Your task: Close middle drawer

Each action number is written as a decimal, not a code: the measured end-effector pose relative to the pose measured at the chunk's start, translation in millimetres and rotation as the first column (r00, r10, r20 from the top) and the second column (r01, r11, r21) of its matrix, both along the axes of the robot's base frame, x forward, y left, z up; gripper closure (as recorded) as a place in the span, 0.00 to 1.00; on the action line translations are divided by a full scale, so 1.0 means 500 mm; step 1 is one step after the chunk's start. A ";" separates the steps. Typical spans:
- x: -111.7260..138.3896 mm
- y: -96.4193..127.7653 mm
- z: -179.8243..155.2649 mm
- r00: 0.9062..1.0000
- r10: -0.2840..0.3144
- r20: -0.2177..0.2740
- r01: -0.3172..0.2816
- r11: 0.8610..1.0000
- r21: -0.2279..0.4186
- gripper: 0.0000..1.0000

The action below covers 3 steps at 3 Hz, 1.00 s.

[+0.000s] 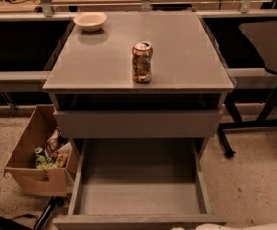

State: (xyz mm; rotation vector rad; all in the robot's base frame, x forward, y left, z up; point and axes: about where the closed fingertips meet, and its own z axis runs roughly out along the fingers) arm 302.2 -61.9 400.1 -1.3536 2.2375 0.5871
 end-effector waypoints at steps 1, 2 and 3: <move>0.067 0.015 -0.068 0.999 -0.008 0.038 0.008 1.000 -0.004 1.00; 0.143 -0.002 -0.102 0.997 -0.013 0.078 0.015 1.000 -0.026 1.00; 0.143 -0.002 -0.102 0.997 -0.013 0.078 0.015 1.000 -0.026 1.00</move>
Offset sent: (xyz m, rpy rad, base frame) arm 0.1310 -0.0156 -0.0893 -0.0579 -0.1231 -0.0233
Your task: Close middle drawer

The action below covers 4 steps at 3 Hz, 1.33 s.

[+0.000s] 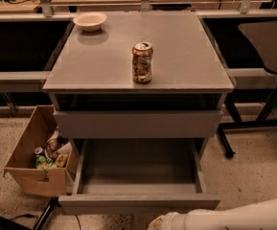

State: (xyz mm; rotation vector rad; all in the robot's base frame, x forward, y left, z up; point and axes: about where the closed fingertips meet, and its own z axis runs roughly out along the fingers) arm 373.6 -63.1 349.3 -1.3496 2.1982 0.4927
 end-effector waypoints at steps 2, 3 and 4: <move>0.102 -0.067 -0.024 0.995 0.002 0.097 0.002 0.999 -0.039 1.00; 0.103 -0.067 -0.024 0.995 0.002 0.097 0.002 0.999 -0.039 1.00; 0.179 -0.107 -0.017 0.990 -0.008 0.142 0.016 0.998 -0.058 1.00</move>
Offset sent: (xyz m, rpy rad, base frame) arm 0.1422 -0.0821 -0.0158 -0.0984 -0.2262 -0.0126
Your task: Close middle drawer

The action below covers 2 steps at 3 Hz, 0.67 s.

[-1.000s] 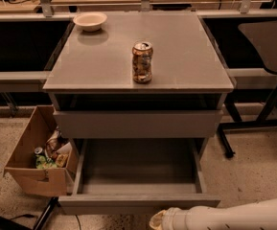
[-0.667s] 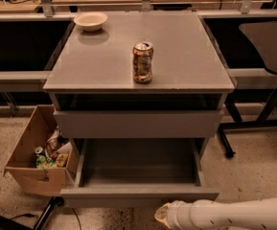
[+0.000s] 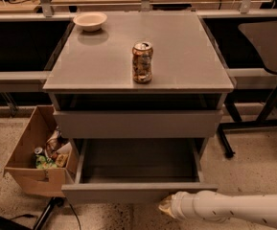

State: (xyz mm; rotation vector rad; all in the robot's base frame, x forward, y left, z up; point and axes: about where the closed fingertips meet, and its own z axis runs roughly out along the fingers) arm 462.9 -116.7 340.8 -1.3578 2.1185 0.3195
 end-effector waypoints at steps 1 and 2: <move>0.020 -0.016 0.003 1.000 -0.002 0.015 0.002 1.000 -0.007 1.00; 0.113 -0.071 0.028 0.997 -0.027 0.074 0.029 0.999 -0.024 1.00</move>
Offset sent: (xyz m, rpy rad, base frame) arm 0.2039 -0.1250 0.0579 -0.0828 -0.2584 -0.1122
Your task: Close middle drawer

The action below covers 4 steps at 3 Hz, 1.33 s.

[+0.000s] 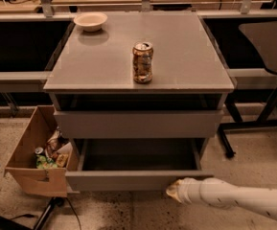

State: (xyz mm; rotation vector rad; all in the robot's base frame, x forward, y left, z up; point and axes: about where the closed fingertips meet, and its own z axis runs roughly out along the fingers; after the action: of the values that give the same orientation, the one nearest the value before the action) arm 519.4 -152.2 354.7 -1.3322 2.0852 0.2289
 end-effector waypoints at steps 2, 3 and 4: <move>0.116 -0.060 0.050 0.998 -0.014 0.064 0.016 1.000 -0.023 1.00; 0.113 -0.061 0.051 0.998 -0.015 0.065 0.016 1.000 -0.024 1.00; 0.189 -0.092 0.090 0.994 -0.020 0.110 0.024 0.999 -0.038 1.00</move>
Offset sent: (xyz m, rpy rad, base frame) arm 0.1853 -0.1005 0.0786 -0.0648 -0.2078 -0.0731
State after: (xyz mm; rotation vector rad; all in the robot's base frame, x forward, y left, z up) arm 614.0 -198.4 399.7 -1.3144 2.0211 0.1031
